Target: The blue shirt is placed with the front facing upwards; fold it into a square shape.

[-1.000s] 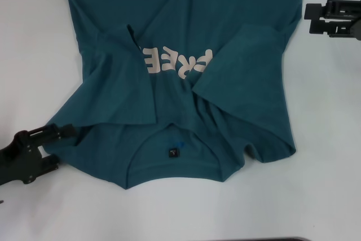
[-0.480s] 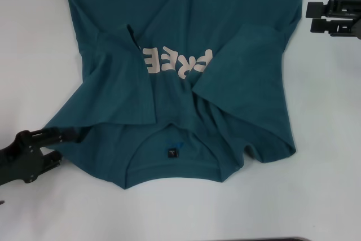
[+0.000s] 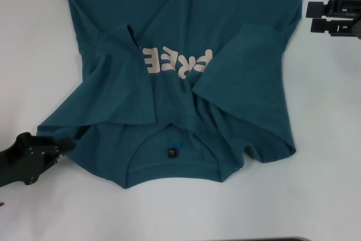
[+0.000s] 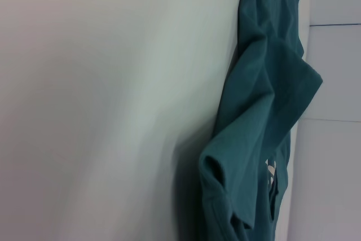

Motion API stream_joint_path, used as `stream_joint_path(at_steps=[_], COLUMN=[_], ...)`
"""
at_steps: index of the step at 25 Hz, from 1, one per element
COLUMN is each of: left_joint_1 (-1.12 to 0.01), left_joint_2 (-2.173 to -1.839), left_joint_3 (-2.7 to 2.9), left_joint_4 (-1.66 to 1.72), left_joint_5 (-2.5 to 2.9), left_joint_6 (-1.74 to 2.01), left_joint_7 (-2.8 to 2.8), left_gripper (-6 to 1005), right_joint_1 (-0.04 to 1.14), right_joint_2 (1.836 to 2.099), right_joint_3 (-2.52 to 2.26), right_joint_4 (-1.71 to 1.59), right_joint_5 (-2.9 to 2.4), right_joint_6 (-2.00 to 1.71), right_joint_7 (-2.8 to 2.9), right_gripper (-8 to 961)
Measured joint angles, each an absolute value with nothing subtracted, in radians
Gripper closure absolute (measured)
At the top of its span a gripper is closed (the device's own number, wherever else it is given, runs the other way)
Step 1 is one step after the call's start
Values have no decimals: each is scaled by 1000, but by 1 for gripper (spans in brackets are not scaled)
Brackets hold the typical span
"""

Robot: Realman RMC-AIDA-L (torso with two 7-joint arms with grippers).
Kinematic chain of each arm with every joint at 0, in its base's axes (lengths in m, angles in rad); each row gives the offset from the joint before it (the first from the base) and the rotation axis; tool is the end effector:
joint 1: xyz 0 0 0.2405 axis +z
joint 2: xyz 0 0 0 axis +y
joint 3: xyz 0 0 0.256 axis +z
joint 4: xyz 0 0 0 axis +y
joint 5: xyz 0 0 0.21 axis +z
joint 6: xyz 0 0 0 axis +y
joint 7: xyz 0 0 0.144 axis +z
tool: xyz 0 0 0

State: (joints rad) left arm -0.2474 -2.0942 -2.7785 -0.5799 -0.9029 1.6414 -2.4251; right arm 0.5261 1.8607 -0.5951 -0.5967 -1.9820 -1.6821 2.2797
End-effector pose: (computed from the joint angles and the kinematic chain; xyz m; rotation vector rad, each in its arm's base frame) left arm -0.3639 0.2135 -0.0017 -1.6641 -2.4613 -0.9028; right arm 0.2943 0.3365 0.0907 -2.2983 1.8025 0.8566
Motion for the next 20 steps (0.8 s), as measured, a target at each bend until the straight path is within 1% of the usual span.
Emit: stream_joint_path(at_steps=[4, 10, 15, 17, 20], left_joint_1=[-247, -240, -229, -226, -230], left_joint_2=[-2094, -2090, -2086, -2088, -2088], left_joint_3=[-2774, -2759, -2747, -2742, -2742], left_joint_4=[-585, -586, -609, -622, -624], left_joint_5=[-902, -902, -901, -900, -900], left_joint_6=[1642, 1703, 1760, 1767, 1768], left_joint_7=[-2424, -2380, -2352, -2350, -2350], left_gripper=[945, 991, 992, 992, 991], right_joint_1=[526, 526, 526, 518, 508], right_joint_2=[1861, 1857, 1826, 1820, 1819], right_joint_3=[-595, -606, -607, -603, -600], right_joint_4=[-597, -597, -608, -636, -667], right_joint_5=[-1982, -1993, -2086, -2141, -2206], right_joint_6=[-1684, -1695, -1771, -1808, -1859], right_joint_7=[2280, 2288, 2304, 2309, 2303], right_gripper=[147, 147, 147, 147, 147])
